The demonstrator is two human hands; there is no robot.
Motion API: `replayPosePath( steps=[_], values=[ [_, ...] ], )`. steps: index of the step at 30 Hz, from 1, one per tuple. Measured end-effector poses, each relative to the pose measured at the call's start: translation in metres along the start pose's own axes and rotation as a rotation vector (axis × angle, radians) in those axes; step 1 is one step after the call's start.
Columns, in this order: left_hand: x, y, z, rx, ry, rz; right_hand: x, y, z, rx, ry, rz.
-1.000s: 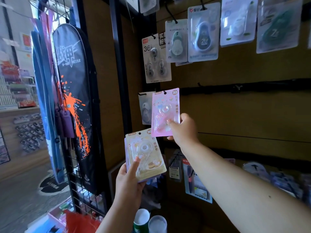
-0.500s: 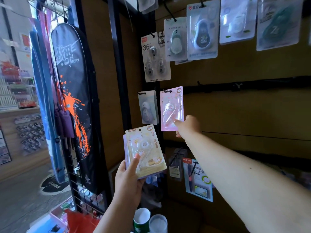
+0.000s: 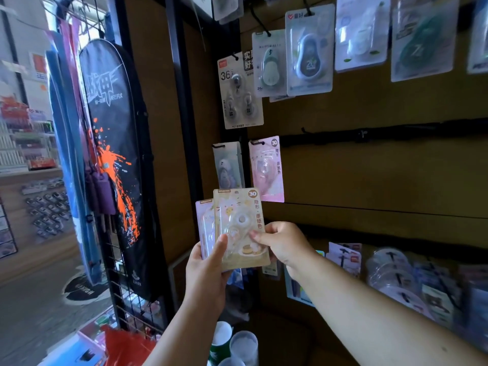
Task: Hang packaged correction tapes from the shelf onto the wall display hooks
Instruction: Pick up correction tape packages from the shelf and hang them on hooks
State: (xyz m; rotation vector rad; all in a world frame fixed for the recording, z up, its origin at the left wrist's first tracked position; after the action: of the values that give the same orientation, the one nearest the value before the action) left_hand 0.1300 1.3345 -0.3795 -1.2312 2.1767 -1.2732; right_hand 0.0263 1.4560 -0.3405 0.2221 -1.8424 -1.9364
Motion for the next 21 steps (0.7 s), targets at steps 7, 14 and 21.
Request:
replayPosePath(
  steps=[7,14,21],
  values=[
    [0.003,0.001,0.004,0.024,-0.013,-0.013,0.016,0.046,0.026,0.006,-0.176,0.181],
    [0.004,0.004,0.002,0.021,-0.015,0.005,0.044,0.085,0.031,-0.010,-0.301,0.273],
    [0.003,0.005,0.006,0.027,-0.002,0.010,0.054,0.085,0.023,-0.057,-0.296,0.289]
  ],
)
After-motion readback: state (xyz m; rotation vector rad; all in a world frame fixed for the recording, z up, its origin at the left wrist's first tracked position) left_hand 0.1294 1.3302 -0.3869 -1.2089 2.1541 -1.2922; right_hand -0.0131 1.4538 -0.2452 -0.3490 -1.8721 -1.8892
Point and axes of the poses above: each hand's wrist, its own x-axis towards the middle knuckle, its own z-axis out of the back of the hand, y = z × x, the point moved 6 cm from there along x, towards the middle knuckle, and after that the axes turned 8 degrees about -y, right-handed, at the moved point
